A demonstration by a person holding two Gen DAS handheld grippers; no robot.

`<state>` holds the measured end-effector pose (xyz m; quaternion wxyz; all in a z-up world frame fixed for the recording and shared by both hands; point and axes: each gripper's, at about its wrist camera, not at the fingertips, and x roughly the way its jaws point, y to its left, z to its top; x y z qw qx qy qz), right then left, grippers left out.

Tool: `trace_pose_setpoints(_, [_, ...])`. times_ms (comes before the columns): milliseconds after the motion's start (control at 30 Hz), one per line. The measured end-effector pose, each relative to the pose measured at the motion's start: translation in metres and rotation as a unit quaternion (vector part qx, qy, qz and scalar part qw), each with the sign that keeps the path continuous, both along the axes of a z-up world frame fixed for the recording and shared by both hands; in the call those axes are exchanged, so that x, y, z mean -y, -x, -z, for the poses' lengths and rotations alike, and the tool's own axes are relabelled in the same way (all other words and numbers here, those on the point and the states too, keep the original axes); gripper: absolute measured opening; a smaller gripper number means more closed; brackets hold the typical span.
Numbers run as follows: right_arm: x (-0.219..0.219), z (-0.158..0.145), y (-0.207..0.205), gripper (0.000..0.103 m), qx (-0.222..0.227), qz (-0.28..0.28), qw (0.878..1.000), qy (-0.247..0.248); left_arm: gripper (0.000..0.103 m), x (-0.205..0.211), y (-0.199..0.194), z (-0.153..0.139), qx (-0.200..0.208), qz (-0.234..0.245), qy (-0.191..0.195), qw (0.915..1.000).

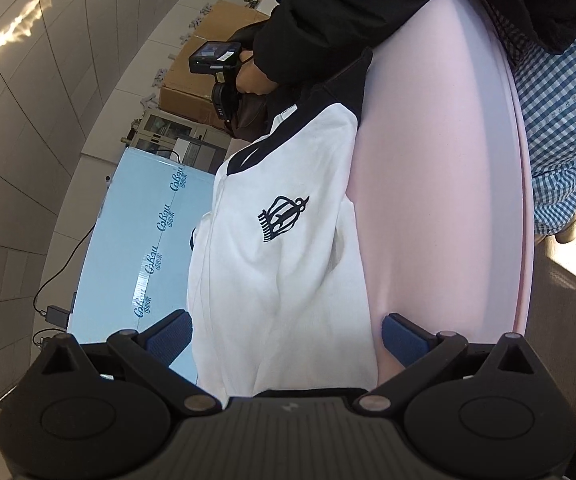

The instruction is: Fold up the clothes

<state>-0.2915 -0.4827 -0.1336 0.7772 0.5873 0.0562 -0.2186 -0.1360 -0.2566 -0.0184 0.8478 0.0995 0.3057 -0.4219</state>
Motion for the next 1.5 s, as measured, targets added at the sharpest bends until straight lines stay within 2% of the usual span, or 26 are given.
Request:
trace_pose_setpoints(100, [-0.007,-0.015,-0.019,0.103,-0.070,-0.028,0.996,0.054,0.040,-0.002,-0.005,0.000,-0.012,0.000,0.008,0.9999])
trace_pose_setpoints(167, [-0.014,-0.021,-0.027,0.103,-0.098,-0.032,0.992,0.077,0.039,-0.002,-0.005,0.001,-0.012,0.001,0.010,0.9999])
trace_pose_setpoints(233, [-0.016,-0.019,-0.027,0.080,-0.099,-0.017,0.991,0.083,0.039,-0.002,-0.005,0.001,-0.011,0.002,0.011,0.9999])
trace_pose_setpoints(300, [-0.013,-0.012,-0.024,0.045,-0.104,0.005,0.992,0.069,0.039,-0.001,-0.006,0.001,-0.014,0.002,0.014,0.9998])
trace_pose_setpoints(333, [-0.011,-0.008,-0.019,0.033,-0.100,0.018,0.993,0.052,0.039,-0.002,-0.007,0.001,-0.016,0.003,0.015,0.9997])
trace_pose_setpoints(367, [-0.009,-0.005,-0.016,0.029,-0.096,0.024,0.994,0.043,0.039,-0.002,-0.007,0.001,-0.017,0.004,0.016,0.9997])
trace_pose_setpoints(433, [-0.004,0.002,-0.010,0.007,-0.091,0.026,0.995,0.035,0.039,-0.002,-0.007,0.001,-0.017,0.007,0.015,0.9997])
trace_pose_setpoints(600, [-0.003,0.010,0.003,0.003,-0.066,0.023,0.996,0.046,0.028,-0.006,-0.010,0.001,-0.018,-0.005,0.023,0.9996])
trace_pose_setpoints(633, [-0.007,0.004,0.003,0.002,-0.066,0.030,0.995,0.071,0.027,-0.007,-0.010,0.001,-0.018,-0.008,0.026,0.9995])
trace_pose_setpoints(667, [-0.012,-0.004,0.005,0.002,-0.066,0.039,0.992,0.103,0.018,-0.007,-0.010,0.001,-0.019,-0.006,0.031,0.9993])
trace_pose_setpoints(767, [-0.034,-0.034,0.007,0.002,-0.068,0.074,0.968,0.232,0.011,-0.009,-0.006,-0.001,-0.011,-0.003,0.038,0.9992])
trace_pose_setpoints(833, [-0.040,-0.050,0.008,0.002,-0.053,0.067,0.958,0.272,0.010,-0.012,-0.001,-0.005,0.005,0.000,0.044,0.9990])
trace_pose_setpoints(1100, [-0.041,-0.088,-0.001,0.002,-0.023,0.035,0.952,0.305,0.009,-0.044,-0.007,-0.033,-0.001,-0.033,0.087,0.9956])
trace_pose_setpoints(1300, [-0.064,-0.136,-0.017,0.002,0.030,-0.002,0.936,0.350,0.009,-0.084,-0.009,-0.064,0.051,-0.071,0.093,0.9918])
trace_pose_setpoints(1500, [-0.098,-0.193,-0.058,0.002,0.091,-0.091,0.920,0.371,0.009,-0.150,-0.015,-0.119,0.113,-0.137,0.106,0.9784])
